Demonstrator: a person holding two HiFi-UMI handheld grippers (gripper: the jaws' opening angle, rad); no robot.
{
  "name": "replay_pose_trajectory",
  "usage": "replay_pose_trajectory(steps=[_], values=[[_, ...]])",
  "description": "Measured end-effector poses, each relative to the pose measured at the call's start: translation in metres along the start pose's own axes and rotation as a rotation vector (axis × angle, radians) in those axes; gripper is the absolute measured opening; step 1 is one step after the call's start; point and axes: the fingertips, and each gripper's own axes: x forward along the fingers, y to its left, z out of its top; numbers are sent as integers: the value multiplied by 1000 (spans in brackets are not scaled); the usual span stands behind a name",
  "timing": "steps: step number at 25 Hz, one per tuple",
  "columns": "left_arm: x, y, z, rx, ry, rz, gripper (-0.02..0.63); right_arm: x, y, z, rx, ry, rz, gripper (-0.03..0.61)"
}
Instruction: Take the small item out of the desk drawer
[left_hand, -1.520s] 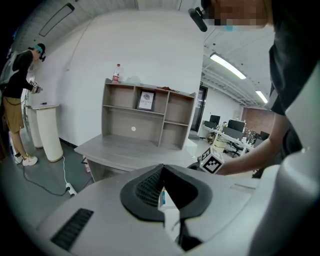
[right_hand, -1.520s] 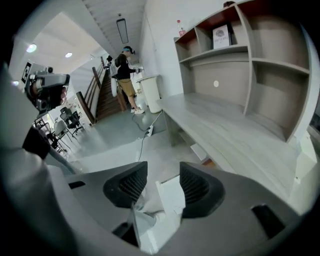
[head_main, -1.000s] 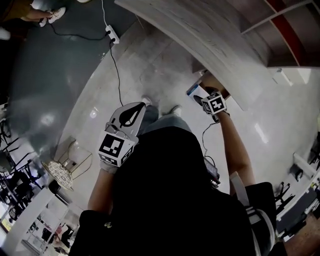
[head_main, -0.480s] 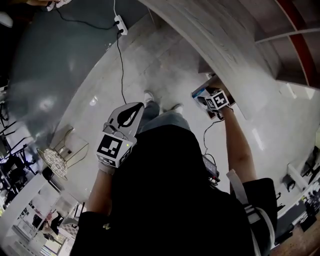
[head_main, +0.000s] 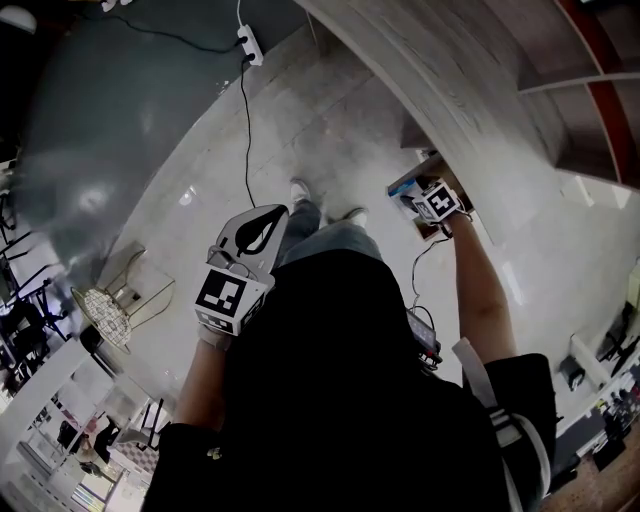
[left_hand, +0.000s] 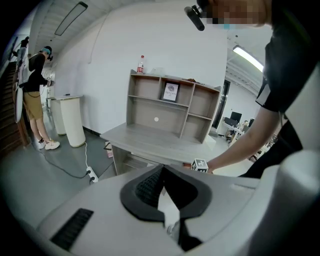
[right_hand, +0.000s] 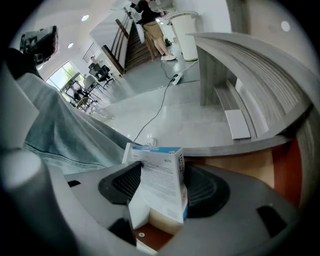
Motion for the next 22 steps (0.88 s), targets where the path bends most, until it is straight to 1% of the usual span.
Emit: replay_pose_trajectory(steps=[4, 9, 13, 18, 22], values=[[0, -1, -1, -2, -9, -13, 9, -13, 3, 6, -80, -5, -48, 216], [-2, -5, 3, -3, -26, -28, 9, -27, 10, 6, -138, 3, -68, 161], [-3, -5, 2, -13, -33, -33, 9, -32, 13, 6, -171, 7, -90, 141], [-10, -11, 3, -13, -41, -46, 9, -43, 24, 4, -205, 24, -89, 112], [-10, -14, 1, -16, -44, -56, 9, -43, 29, 6, -217, 22, -104, 104]])
